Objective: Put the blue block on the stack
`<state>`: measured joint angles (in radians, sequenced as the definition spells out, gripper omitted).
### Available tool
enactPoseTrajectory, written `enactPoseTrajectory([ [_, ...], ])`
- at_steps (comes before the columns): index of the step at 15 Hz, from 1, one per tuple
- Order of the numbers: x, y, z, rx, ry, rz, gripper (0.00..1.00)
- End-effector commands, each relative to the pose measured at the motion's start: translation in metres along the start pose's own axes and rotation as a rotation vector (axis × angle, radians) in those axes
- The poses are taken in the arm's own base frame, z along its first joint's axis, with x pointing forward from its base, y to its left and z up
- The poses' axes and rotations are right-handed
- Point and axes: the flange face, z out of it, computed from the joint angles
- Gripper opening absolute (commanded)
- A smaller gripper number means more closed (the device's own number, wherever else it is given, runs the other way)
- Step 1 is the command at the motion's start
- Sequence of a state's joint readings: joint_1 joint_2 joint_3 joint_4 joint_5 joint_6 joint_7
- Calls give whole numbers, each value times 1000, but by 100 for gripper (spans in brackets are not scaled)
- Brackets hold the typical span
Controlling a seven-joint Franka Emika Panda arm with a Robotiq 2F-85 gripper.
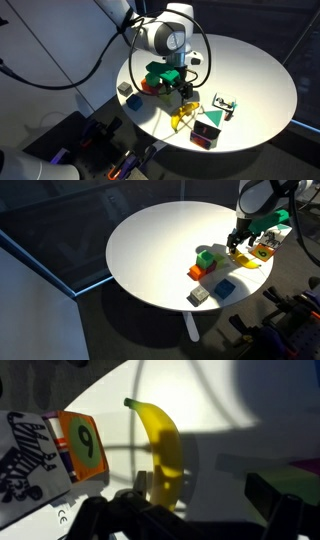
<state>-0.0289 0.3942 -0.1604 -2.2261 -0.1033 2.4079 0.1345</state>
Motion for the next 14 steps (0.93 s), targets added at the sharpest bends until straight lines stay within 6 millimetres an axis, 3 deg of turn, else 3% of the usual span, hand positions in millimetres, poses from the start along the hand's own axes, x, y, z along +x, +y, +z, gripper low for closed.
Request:
enactPoseTrajectory([
  [1, -37, 5, -12, -8, -12, -80, 100],
  [6, -64, -18, -11, -3, 13, -183, 100],
  [14, -81, -93, -5, 13, 114, -237, 100],
])
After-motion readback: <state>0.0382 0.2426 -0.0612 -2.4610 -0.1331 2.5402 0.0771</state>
